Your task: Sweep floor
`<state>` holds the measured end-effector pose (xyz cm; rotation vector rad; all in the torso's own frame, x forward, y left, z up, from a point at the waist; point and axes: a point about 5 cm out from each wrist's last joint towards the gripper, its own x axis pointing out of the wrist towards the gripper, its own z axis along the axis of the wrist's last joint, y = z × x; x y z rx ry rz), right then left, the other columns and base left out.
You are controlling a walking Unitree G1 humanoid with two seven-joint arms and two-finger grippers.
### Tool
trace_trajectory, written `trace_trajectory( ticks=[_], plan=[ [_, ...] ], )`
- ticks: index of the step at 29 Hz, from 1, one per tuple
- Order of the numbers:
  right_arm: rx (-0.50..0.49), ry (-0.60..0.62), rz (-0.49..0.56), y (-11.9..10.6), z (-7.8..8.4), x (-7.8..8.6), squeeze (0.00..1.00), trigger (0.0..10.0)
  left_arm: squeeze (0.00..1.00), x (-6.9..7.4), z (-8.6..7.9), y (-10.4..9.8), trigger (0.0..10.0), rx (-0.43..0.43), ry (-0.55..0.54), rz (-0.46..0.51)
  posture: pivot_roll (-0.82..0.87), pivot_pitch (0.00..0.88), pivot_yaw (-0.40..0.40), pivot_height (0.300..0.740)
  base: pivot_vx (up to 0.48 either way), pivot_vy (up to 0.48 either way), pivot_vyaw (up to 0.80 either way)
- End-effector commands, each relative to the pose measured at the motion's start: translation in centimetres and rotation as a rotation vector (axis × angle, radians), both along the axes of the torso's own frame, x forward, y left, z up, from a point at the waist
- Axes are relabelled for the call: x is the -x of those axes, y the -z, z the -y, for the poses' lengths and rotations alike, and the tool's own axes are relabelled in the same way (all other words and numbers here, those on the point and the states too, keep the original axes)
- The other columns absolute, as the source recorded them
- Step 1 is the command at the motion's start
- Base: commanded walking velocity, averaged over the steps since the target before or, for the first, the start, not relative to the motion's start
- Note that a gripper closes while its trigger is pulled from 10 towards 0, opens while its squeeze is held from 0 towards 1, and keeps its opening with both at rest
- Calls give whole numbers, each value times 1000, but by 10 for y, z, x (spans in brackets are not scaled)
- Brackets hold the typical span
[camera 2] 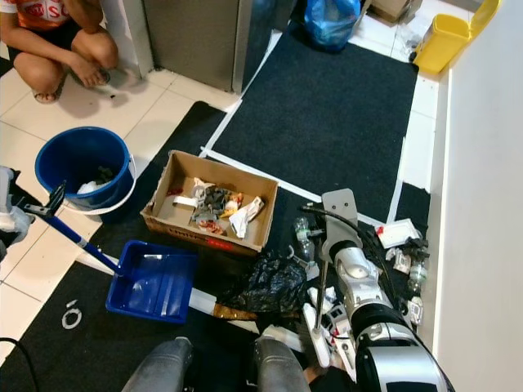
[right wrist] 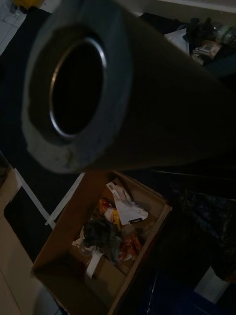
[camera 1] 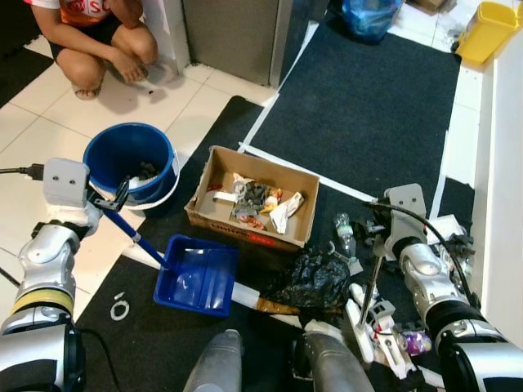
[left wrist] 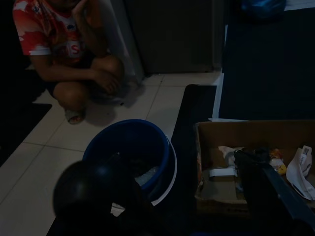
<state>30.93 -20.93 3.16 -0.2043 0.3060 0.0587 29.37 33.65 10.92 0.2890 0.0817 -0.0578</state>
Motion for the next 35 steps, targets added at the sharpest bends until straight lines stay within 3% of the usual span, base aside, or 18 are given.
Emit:
trace_trajectory(
  ticks=[1, 14, 15, 23, 35],
  plan=[
    [48, 38, -150, 28, 18, 26, 0, 10000, 0, 1, 8, 12, 10000, 22, 17, -34, 49, 240, -127, 740, 0, 0, 0],
    [73, 44, -146, 26, 30, 30, 0, 10000, 0, -9, 12, 7, 10000, 34, 28, -45, 3, 261, -142, 740, 0, 0, 0],
    [73, 45, -146, 26, 30, 31, 0, 10000, 0, -10, 14, 7, 0, 40, 38, -49, 1, 258, -139, 740, 0, 0, 0],
    [66, 55, -138, 24, 28, 27, 0, 10000, 0, -13, 20, 8, 0, 48, 60, -48, 17, 239, -127, 740, 0, 0, 0],
    [44, 62, -127, 20, 18, 18, 0, 10000, 0, -5, 29, 23, 0, 101, 81, -60, 59, 201, -102, 740, 0, 0, 0]
  ],
)
